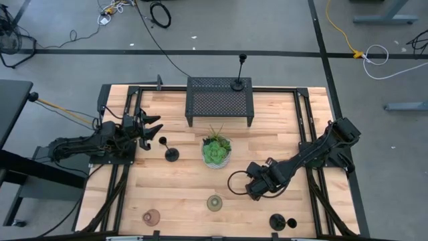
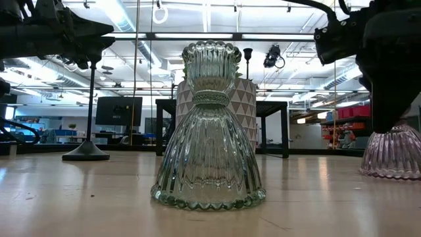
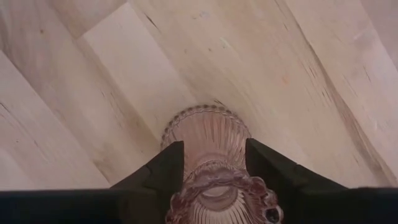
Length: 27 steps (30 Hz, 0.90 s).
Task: Pick & Place candle stick holders
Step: Put the pink glass candle holder on the shelf aligned with the black candle holder
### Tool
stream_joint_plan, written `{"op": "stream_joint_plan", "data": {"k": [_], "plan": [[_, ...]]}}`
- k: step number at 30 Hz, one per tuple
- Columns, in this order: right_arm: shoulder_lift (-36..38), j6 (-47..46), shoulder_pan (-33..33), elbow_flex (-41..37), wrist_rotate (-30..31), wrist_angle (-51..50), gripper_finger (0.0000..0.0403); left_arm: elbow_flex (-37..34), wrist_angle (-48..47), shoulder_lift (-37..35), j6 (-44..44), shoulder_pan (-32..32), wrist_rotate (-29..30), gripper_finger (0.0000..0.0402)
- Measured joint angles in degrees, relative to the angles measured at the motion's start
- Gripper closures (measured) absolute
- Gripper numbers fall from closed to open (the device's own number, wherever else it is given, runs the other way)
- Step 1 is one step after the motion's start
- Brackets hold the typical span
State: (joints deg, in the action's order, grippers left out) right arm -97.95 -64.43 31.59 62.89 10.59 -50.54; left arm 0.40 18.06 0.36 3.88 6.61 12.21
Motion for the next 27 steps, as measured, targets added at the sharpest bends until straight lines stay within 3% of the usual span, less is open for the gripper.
{"op": "stream_joint_plan", "data": {"k": [27], "plan": [[2.38,12.93,-6.94,-0.13,-4.58,0.73,0.0246,-0.01,-0.13,0.0,0.0,0.01,0.0,0.0211]]}}
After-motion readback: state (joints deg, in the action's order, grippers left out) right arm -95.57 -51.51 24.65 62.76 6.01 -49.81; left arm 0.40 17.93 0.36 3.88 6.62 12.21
